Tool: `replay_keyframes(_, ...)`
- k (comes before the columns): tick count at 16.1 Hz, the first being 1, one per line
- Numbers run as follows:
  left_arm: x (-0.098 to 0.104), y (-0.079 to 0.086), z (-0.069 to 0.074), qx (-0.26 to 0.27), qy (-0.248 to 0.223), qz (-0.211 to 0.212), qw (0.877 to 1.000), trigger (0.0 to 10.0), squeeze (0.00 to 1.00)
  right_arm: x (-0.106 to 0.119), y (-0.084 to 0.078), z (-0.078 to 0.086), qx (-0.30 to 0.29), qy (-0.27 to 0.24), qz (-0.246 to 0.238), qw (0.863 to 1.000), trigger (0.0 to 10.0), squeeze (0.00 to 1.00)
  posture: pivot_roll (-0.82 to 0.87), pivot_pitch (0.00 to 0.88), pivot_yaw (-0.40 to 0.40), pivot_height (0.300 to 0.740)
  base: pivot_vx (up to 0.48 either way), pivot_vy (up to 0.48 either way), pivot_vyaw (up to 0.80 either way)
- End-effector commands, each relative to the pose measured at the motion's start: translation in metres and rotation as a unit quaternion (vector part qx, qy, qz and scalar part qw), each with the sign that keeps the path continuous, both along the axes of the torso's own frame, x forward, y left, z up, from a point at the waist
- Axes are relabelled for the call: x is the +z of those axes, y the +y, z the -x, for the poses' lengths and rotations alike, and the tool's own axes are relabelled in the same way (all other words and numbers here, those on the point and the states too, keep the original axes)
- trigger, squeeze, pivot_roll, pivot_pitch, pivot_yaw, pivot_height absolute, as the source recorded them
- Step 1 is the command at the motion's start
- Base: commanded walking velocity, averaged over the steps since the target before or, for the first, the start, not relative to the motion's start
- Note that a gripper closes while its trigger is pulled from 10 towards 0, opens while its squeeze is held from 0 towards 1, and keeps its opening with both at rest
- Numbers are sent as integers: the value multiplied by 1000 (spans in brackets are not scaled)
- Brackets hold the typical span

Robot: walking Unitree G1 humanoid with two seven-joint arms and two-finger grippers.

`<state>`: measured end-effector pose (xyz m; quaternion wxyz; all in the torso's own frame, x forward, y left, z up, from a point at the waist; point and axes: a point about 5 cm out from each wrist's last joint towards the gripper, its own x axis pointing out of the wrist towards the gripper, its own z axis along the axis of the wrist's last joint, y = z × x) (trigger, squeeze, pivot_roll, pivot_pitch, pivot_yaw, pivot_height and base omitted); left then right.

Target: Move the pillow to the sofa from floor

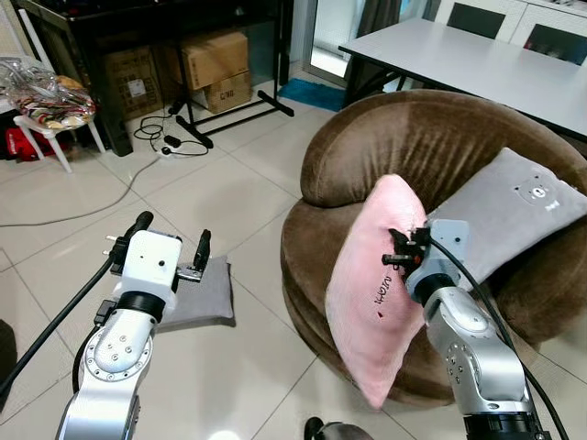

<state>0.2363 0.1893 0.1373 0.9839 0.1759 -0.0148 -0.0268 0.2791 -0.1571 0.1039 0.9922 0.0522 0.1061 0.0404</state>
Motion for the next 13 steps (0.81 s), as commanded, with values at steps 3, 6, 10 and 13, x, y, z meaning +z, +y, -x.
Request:
replay_keyframes(3, 2, 0, 1, -9, -5, -2, 1000, 10000, 0, 14, -2, -4, 4, -35, 10, 999, 10000, 0, -50, 0, -52, 740, 0, 0, -533)
replay_keyframes(6, 0, 4, 3, 2, 0, -18, 1000, 10000, 0, 13, -2, -4, 5, -33, 10, 999, 10000, 0, -41, 0, -58, 740, 0, 0, -800)
replay_keyframes(10, -5, 5, 7, 2, 9, -24, 1000, 10000, 0, 13, -3, -5, 1, -35, 9, 999, 10000, 0, -38, 0, -58, 740, 0, 0, -800)
replay_keyframes(13, -2, 7, 7, 6, 1, -19, 1000, 10000, 0, 14, -2, -6, 1, -36, 7, 999, 10000, 0, -35, 0, -59, 740, 0, 0, -800)
